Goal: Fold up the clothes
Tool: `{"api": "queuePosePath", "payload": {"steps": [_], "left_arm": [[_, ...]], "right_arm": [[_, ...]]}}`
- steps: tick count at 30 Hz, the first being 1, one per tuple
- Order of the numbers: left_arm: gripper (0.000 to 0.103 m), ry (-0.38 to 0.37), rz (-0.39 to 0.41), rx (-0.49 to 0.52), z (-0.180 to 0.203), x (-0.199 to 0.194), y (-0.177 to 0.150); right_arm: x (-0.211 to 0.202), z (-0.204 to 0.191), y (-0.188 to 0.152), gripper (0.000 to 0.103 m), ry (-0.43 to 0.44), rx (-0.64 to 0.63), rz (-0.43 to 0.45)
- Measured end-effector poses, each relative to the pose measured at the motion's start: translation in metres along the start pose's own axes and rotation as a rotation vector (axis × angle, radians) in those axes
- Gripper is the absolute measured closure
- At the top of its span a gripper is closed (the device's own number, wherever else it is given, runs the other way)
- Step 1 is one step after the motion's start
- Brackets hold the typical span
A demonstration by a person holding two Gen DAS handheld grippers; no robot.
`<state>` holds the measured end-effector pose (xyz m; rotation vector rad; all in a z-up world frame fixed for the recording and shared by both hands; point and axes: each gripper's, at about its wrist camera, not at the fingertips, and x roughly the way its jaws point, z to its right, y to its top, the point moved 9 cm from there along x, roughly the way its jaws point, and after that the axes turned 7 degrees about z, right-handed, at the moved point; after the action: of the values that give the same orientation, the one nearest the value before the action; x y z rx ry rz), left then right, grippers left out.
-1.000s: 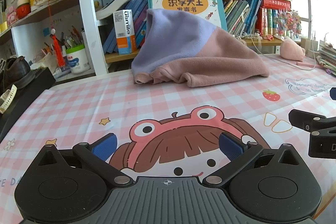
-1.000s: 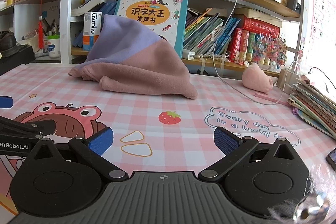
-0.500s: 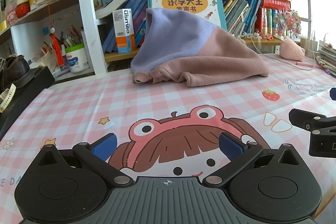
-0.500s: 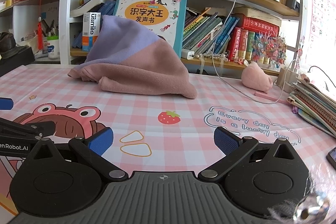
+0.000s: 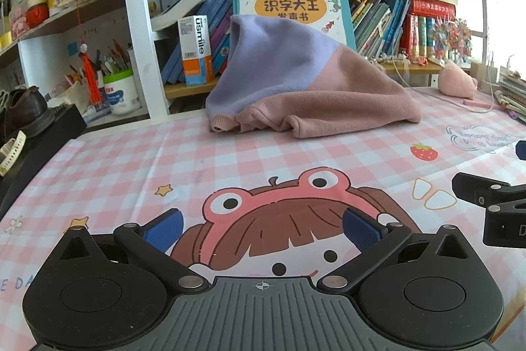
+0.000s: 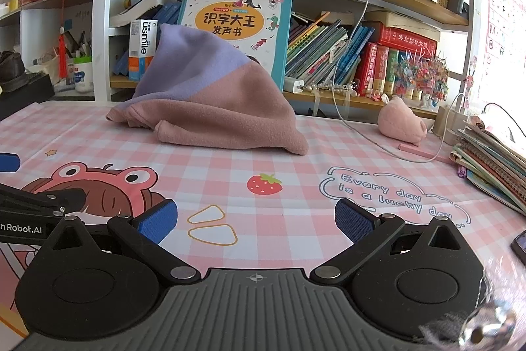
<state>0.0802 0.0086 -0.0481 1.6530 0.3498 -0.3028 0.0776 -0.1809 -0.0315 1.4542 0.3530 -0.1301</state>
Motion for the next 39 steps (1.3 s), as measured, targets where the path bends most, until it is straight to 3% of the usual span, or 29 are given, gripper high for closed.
{"api": "queuePosePath", "payload": {"steps": [20, 32, 39], "left_arm": [[0.0, -0.027, -0.012, -0.016, 0.0001, 0.0019, -0.0013], [0.0, -0.007, -0.001, -0.034, -0.0045, 0.0003, 0.0], [0.0, -0.029, 0.01, -0.021, 0.0002, -0.0015, 0.0007]], "right_arm": [[0.0004, -0.0025, 0.0003, 0.0, 0.01, -0.009, -0.002], [-0.0013, 0.0007, -0.0003, 0.0, -0.013, 0.001, 0.005], [-0.0015, -0.0083, -0.0007, 0.0, 0.019, -0.039, 0.008]]}}
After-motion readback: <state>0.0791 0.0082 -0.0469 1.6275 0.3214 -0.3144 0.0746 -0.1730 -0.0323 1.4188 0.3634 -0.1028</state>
